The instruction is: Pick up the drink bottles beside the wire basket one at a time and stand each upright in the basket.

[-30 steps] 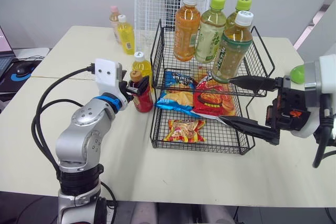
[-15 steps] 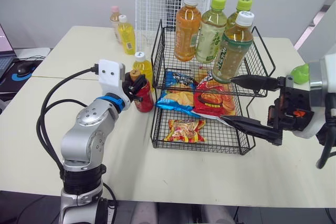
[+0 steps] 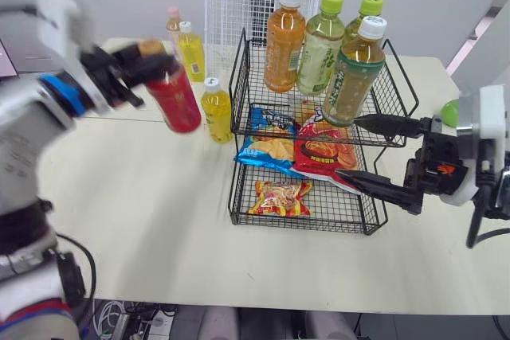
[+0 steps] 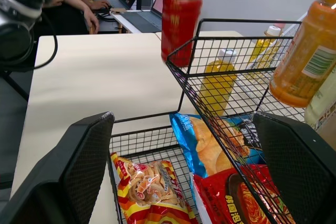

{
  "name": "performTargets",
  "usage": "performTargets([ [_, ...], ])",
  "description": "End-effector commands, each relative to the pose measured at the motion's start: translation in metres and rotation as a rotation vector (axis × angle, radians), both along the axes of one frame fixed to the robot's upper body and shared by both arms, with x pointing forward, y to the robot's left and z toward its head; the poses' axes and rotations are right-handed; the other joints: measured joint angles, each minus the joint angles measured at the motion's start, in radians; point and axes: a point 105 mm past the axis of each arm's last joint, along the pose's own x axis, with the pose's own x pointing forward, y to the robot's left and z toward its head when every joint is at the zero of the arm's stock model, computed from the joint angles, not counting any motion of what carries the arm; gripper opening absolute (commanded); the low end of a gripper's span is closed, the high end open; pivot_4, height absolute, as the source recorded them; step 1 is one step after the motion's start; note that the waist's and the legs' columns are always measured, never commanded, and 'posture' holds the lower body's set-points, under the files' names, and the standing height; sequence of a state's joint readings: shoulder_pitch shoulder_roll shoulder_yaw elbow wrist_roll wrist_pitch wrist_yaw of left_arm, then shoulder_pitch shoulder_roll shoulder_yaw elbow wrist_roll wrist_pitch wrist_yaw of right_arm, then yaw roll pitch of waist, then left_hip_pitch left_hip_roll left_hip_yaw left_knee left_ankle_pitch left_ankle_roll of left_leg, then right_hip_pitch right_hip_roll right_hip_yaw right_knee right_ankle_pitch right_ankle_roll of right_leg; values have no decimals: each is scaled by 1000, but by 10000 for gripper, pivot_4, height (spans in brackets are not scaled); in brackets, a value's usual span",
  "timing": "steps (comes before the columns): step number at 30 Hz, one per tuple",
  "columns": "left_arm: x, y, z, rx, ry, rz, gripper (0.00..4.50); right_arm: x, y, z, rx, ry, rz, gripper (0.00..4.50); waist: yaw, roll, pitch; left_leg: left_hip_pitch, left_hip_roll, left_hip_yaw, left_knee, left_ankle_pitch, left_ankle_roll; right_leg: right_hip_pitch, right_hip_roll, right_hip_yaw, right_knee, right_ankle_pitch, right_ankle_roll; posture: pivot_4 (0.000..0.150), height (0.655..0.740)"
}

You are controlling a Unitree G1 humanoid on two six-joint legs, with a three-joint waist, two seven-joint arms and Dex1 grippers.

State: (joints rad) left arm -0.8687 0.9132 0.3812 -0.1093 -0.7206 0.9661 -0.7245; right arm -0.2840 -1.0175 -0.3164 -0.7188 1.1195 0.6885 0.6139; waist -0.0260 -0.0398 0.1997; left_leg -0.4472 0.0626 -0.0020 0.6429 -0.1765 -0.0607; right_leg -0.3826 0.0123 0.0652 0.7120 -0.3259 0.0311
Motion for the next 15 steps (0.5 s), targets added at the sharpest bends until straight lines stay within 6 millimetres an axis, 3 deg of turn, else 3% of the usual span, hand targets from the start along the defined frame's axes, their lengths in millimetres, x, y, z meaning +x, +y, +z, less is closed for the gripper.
performTargets([
  [1,-20,-9,45,-26,-57,-155,13462,0,0,5,-6,-40,6,45000,-1,0,0,-1,0,0,0,0,0,-1,0,0,0,0,0,1500,7360],
  [5,-31,-25,84,-25,-50,-316,13462,-1,0,2,4,-29,1,45000,0,0,0,-5,0,0,0,0,0,-5,1,-1,1,0,-1,1500,7360],
  [8,-38,-50,101,-8,-18,-477,13462,-4,2,-1,3,-16,2,45000,-2,0,0,-5,0,1,-1,0,0,-6,1,0,1,0,-1,1500,7360],
  [13,-33,-86,103,66,14,-630,13462,-8,1,-5,-8,-28,-31,45000,-3,0,0,-5,0,1,0,0,0,-5,1,0,2,0,0,1500,7360],
  [15,-26,-102,94,136,15,-668,13462,-8,-1,-4,-15,-41,-56,45000,-4,0,0,-5,0,1,0,0,0,-5,1,1,2,0,0,1500,7360],
])
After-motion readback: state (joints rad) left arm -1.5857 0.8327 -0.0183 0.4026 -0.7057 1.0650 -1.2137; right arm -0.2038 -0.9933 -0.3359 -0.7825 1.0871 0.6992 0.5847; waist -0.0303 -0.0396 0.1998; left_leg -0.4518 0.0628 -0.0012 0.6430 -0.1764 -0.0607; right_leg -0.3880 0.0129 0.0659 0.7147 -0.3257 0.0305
